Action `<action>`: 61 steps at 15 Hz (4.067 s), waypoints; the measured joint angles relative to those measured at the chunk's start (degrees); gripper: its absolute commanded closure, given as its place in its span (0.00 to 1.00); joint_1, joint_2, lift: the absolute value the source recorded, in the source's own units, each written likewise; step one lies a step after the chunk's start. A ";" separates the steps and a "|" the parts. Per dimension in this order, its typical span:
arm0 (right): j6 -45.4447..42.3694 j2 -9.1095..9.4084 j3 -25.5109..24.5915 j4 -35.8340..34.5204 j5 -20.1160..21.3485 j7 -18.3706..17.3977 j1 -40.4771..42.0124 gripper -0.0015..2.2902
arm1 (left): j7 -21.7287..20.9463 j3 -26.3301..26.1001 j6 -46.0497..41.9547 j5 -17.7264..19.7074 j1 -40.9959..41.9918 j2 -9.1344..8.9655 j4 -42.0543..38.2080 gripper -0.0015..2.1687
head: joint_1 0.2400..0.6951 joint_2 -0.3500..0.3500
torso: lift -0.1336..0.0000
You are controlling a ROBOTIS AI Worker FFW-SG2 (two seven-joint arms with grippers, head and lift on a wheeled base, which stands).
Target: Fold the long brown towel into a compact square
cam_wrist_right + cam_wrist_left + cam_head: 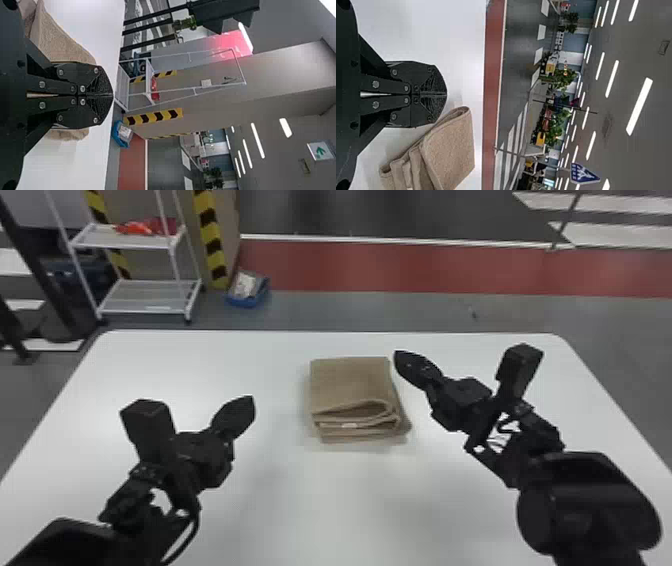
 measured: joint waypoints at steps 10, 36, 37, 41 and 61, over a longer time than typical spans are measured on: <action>6.78 3.96 11.33 10.09 12.18 -6.07 -8.60 0.88 | -2.12 0.14 -0.36 1.58 -0.49 0.30 2.48 0.99 | 1.00 0.64 | 0.07; 4.61 -0.52 -6.62 -11.25 3.63 -5.46 9.25 0.02 | 4.03 -0.90 0.63 -3.05 -0.05 -0.37 -4.92 0.00 | 1.00 0.42 | 0.07; 4.60 -1.16 -8.53 -11.92 3.23 -6.31 9.51 0.02 | 5.44 -1.01 0.47 -5.37 -0.38 -0.89 -5.41 0.00 | 1.00 0.40 | 0.07; 2.74 -1.49 -12.79 -13.85 3.78 -10.16 11.98 0.02 | 8.84 -1.68 -2.26 -11.88 -2.45 -4.35 -3.13 0.01 | 1.00 0.31 | 0.07; -2.80 -0.66 -16.70 -22.05 3.57 -11.95 24.09 0.04 | 14.53 0.66 -6.21 -10.30 -2.10 -4.61 -0.29 0.01 | 1.00 0.33 | 0.07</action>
